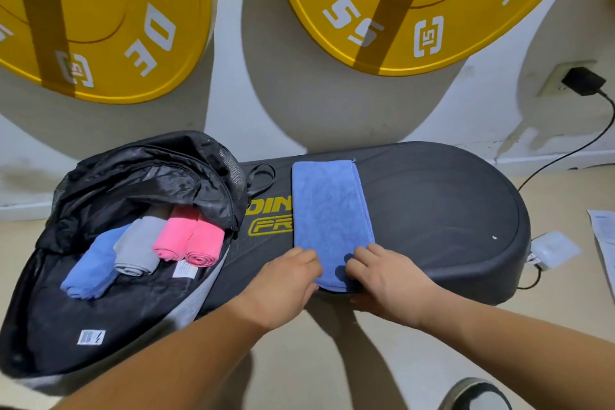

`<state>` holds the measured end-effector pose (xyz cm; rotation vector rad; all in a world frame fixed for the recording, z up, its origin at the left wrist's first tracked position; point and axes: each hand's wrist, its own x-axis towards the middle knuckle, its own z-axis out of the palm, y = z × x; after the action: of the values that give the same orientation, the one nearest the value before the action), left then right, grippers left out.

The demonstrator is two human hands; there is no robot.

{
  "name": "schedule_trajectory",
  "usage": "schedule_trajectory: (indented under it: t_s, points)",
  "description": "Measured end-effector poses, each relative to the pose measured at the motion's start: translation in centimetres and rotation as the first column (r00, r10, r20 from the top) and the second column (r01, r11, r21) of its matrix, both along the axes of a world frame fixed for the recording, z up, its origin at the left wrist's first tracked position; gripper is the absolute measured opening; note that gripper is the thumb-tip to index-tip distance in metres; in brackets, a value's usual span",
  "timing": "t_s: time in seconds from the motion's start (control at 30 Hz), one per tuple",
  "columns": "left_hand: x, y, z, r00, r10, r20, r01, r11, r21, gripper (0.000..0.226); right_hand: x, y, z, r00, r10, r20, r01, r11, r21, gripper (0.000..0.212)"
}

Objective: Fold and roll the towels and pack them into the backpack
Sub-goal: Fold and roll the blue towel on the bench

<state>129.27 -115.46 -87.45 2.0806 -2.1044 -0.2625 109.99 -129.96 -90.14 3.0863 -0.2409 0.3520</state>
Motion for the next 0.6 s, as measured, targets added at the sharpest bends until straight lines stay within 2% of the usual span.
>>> schedule_trajectory:
  t_s: [0.17,0.27,0.33,0.4,0.5,0.53,0.6]
  points:
    - [0.6,0.2,-0.8,0.957,0.136,-0.256,-0.145,0.989,-0.017,0.01,-0.2,-0.7,0.1,0.999,0.01,-0.05,-0.007,0.998,0.054,0.019]
    - [0.7,0.4,-1.5,0.919,0.226,-0.324,-0.23,0.973,0.027,0.012,-0.4,-1.0,0.5,0.991,-0.111,-0.081,0.127,0.964,0.235,0.01]
    - [0.8,0.4,-1.9,0.896,0.285,-0.341,-0.288,0.957,0.043,0.014,-0.2,-0.8,0.8,0.966,-0.23,-0.12,0.259,0.848,0.462,0.016]
    - [0.7,0.3,-2.0,0.854,0.358,-0.377,-0.365,0.929,0.055,0.016,0.2,-0.8,1.2,0.926,-0.347,-0.152,0.359,0.676,0.644,0.008]
    - [0.6,-0.4,-1.6,0.731,0.478,-0.488,-0.505,0.859,0.084,0.006,0.5,-1.2,1.8,0.851,-0.477,-0.218,0.457,0.469,0.756,0.004]
    - [0.6,-0.6,-1.5,0.692,0.505,-0.516,-0.539,0.837,0.096,0.004,0.6,-1.4,2.0,0.833,-0.502,-0.233,0.474,0.429,0.769,0.006]
    - [0.7,-0.8,-1.7,0.659,0.533,-0.53,-0.579,0.81,0.094,0.009,0.8,-1.6,2.2,0.815,-0.527,-0.243,0.5,0.426,0.754,0.008]
